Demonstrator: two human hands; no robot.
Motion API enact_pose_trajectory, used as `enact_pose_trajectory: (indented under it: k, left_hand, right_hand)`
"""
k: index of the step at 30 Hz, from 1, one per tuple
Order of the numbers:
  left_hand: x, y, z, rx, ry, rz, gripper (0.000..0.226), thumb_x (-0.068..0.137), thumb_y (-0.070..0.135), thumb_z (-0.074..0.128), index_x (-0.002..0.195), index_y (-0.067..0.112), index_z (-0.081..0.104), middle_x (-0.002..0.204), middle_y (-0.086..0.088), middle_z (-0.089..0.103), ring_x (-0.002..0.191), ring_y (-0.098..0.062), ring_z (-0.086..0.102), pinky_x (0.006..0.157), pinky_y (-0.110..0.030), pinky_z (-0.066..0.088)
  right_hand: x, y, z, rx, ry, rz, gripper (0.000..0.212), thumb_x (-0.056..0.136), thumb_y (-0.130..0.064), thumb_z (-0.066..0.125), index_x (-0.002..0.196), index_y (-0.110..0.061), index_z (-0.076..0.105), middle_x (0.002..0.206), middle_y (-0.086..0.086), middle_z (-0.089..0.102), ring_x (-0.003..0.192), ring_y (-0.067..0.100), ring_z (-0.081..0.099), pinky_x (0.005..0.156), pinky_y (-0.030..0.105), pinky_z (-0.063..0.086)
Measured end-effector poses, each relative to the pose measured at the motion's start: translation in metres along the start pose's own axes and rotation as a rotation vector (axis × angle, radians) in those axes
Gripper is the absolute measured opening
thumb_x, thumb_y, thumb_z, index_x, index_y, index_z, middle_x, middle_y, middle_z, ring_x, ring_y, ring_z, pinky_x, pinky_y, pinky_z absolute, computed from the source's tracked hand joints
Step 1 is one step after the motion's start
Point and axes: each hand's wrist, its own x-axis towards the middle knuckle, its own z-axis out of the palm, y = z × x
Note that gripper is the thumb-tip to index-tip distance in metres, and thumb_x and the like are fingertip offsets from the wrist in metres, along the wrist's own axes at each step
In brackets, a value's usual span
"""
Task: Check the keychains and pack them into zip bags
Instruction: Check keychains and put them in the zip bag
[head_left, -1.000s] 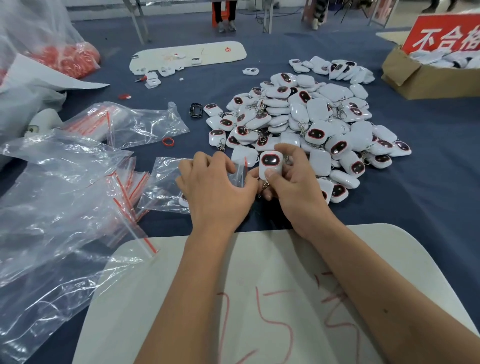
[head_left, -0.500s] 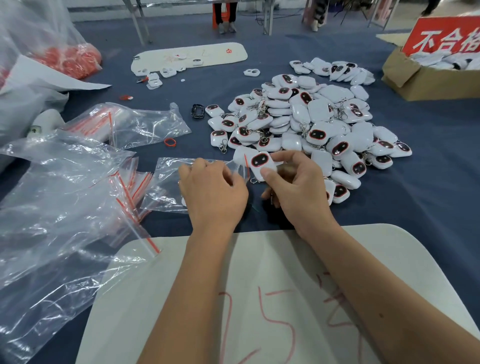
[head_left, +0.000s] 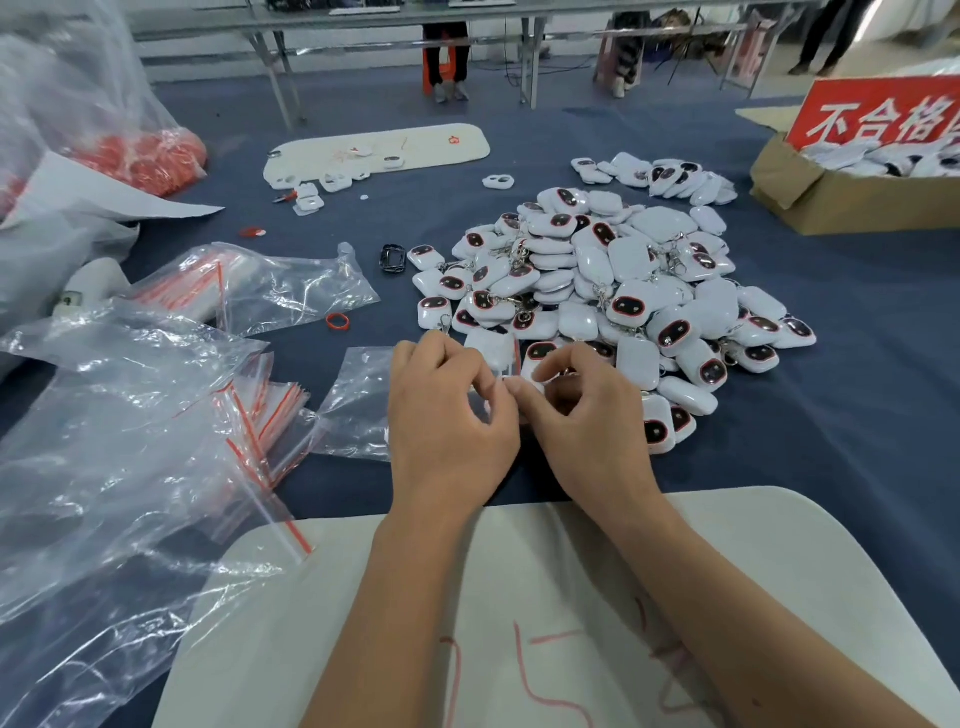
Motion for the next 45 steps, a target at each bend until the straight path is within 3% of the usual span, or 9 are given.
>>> enact_pose_trajectory:
  k: [5, 9, 14, 19, 22, 25, 30, 35, 45]
  left_hand:
    - [0.001, 0.0, 0.0, -0.044, -0.002, -0.044, 0.029, 0.086, 0.015, 0.073, 0.065, 0.013, 0.054, 0.085, 0.003, 0.052, 0.089, -0.023, 0.048, 0.077, -0.021, 0.033]
    - [0.004, -0.005, -0.005, -0.08, 0.075, -0.084, 0.024, 0.082, 0.009, 0.071, 0.065, 0.011, 0.054, 0.084, -0.002, 0.053, 0.085, -0.025, 0.05, 0.075, -0.028, 0.033]
    - [0.002, -0.001, -0.002, -0.132, 0.078, -0.033, 0.024, 0.083, 0.013, 0.069, 0.065, 0.01, 0.054, 0.084, 0.0, 0.052, 0.085, -0.023, 0.051, 0.077, -0.03, 0.038]
    - [-0.001, 0.003, 0.0, -0.198, 0.098, 0.042, 0.021, 0.083, 0.012, 0.067, 0.066, 0.009, 0.054, 0.085, 0.004, 0.05, 0.084, -0.019, 0.05, 0.076, -0.025, 0.037]
    - [-0.001, 0.001, -0.001, -0.216, 0.129, 0.015, 0.021, 0.084, 0.013, 0.066, 0.067, 0.007, 0.054, 0.084, 0.003, 0.05, 0.082, -0.019, 0.05, 0.076, -0.024, 0.037]
    - [0.0, -0.001, 0.0, -0.244, 0.162, -0.035, 0.024, 0.085, 0.012, 0.067, 0.067, 0.007, 0.054, 0.083, 0.001, 0.049, 0.075, -0.012, 0.048, 0.07, -0.017, 0.035]
    - [0.0, 0.001, 0.003, -0.259, 0.202, -0.054, 0.026, 0.085, 0.006, 0.071, 0.065, 0.007, 0.054, 0.084, -0.003, 0.05, 0.069, -0.009, 0.049, 0.064, -0.012, 0.036]
    - [0.0, 0.002, 0.003, -0.236, 0.213, -0.045, 0.029, 0.084, 0.003, 0.074, 0.063, 0.007, 0.055, 0.083, -0.005, 0.052, 0.068, 0.0, 0.053, 0.065, -0.006, 0.037]
    - [0.0, -0.001, 0.005, -0.175, 0.229, -0.1, 0.028, 0.084, 0.004, 0.075, 0.063, 0.007, 0.056, 0.085, -0.005, 0.052, 0.067, 0.005, 0.052, 0.065, -0.006, 0.037]
  right_hand:
    - [-0.002, -0.004, -0.002, 0.104, -0.05, -0.067, 0.006, 0.096, -0.031, 0.075, 0.095, -0.025, 0.074, 0.067, -0.01, 0.069, 0.063, 0.008, 0.065, 0.065, 0.021, 0.049]
    - [-0.004, -0.004, -0.002, 0.153, -0.095, -0.134, 0.02, 0.094, -0.024, 0.073, 0.113, -0.019, 0.073, 0.076, -0.009, 0.071, 0.067, 0.016, 0.063, 0.068, 0.032, 0.053]
    - [-0.004, -0.002, -0.003, 0.147, -0.084, -0.147, 0.011, 0.091, -0.008, 0.077, 0.1, -0.015, 0.075, 0.083, -0.01, 0.075, 0.076, 0.012, 0.07, 0.072, 0.025, 0.053]
    - [-0.004, -0.008, -0.005, 0.12, -0.314, -0.196, 0.037, 0.097, 0.005, 0.057, 0.09, -0.029, 0.068, 0.066, -0.013, 0.057, 0.062, 0.004, 0.049, 0.061, 0.023, 0.041]
    - [-0.004, -0.012, -0.006, 0.174, -0.474, -0.165, 0.033, 0.1, 0.009, 0.047, 0.096, -0.018, 0.066, 0.064, -0.002, 0.055, 0.058, 0.009, 0.048, 0.057, 0.028, 0.045]
    - [-0.004, -0.009, -0.004, 0.046, -0.37, -0.176, 0.034, 0.095, 0.004, 0.061, 0.116, -0.02, 0.072, 0.058, -0.014, 0.052, 0.054, 0.01, 0.046, 0.058, 0.026, 0.044]
    - [-0.003, -0.008, 0.0, -0.026, -0.158, -0.078, 0.025, 0.09, -0.018, 0.08, 0.112, -0.015, 0.069, 0.096, -0.005, 0.068, 0.065, 0.012, 0.063, 0.065, 0.016, 0.048]
    - [-0.003, -0.008, -0.002, 0.14, -0.274, 0.01, 0.027, 0.093, -0.009, 0.074, 0.117, -0.015, 0.063, 0.076, 0.0, 0.075, 0.064, 0.018, 0.068, 0.067, 0.033, 0.057]
    - [-0.005, -0.006, 0.0, 0.105, 0.082, -0.213, 0.009, 0.088, -0.007, 0.08, 0.094, -0.012, 0.076, 0.082, -0.01, 0.074, 0.076, 0.008, 0.071, 0.073, 0.025, 0.058]
